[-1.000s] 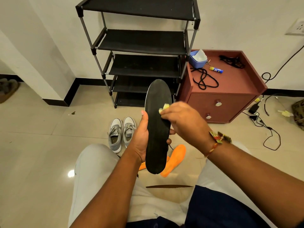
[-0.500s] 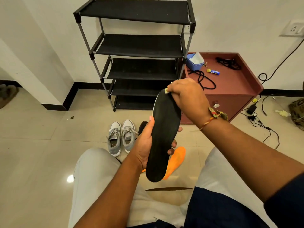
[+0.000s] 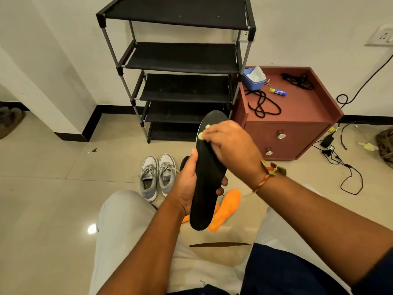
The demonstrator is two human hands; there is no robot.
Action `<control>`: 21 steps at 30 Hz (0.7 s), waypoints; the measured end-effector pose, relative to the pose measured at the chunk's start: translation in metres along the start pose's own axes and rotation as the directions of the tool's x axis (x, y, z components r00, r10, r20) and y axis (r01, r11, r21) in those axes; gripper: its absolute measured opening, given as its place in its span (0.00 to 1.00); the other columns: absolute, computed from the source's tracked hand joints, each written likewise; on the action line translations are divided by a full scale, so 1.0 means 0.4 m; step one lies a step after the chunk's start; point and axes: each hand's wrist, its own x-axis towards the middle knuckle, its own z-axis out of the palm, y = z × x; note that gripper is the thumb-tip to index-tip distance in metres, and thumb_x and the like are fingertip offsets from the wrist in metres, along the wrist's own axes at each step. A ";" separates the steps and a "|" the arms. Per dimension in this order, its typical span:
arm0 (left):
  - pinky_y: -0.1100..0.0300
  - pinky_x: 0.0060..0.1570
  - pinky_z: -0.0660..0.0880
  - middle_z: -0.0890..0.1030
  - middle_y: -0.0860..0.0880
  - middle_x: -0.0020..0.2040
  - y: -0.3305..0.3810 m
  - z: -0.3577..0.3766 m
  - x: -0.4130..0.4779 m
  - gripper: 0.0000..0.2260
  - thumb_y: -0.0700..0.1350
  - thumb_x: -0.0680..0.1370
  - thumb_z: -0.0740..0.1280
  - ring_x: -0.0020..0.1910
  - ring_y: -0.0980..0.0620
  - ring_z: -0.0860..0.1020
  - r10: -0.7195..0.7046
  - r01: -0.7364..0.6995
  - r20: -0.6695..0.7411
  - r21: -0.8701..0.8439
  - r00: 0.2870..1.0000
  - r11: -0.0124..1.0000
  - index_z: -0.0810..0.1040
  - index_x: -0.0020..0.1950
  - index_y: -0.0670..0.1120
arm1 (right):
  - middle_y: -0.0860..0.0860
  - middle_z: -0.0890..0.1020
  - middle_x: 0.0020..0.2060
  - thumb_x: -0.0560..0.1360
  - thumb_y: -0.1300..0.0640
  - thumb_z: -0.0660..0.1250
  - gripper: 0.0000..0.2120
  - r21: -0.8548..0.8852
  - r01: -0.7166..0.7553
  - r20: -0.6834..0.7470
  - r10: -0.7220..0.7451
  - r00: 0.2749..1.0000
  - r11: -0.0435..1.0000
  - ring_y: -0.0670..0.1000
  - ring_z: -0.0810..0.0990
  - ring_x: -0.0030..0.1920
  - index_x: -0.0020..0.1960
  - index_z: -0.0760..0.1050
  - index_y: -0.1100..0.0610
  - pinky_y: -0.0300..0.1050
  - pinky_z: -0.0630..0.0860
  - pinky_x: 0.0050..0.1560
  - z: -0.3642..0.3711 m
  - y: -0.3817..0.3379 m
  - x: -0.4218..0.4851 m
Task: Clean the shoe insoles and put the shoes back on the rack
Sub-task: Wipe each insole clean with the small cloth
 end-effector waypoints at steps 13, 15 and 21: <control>0.53 0.38 0.67 0.77 0.38 0.49 -0.002 -0.007 0.004 0.34 0.68 0.82 0.53 0.43 0.44 0.75 0.001 0.000 -0.007 0.039 1.000 0.999 0.78 0.67 0.40 | 0.52 0.86 0.46 0.74 0.59 0.61 0.14 0.079 0.003 0.046 -0.007 0.999 0.997 0.51 0.81 0.49 0.47 0.86 0.58 0.46 0.75 0.53 -0.008 -0.038 -0.022; 0.54 0.37 0.67 0.77 0.39 0.54 -0.003 -0.010 0.009 0.37 0.69 0.82 0.53 0.43 0.45 0.74 -0.017 0.016 0.029 0.027 0.999 1.000 0.72 0.73 0.38 | 0.54 0.86 0.46 0.72 0.66 0.67 0.09 0.024 -0.037 0.027 0.036 0.999 0.999 0.53 0.82 0.49 0.46 0.85 0.61 0.48 0.75 0.54 -0.011 0.010 0.000; 0.54 0.38 0.67 0.75 0.39 0.62 -0.010 -0.021 0.007 0.40 0.71 0.80 0.52 0.45 0.47 0.74 -0.061 0.056 0.081 0.060 0.995 0.997 0.73 0.73 0.38 | 0.56 0.86 0.50 0.75 0.67 0.67 0.11 -0.013 -0.269 0.094 0.269 0.958 0.963 0.57 0.83 0.54 0.53 0.85 0.60 0.51 0.75 0.60 -0.052 0.107 0.052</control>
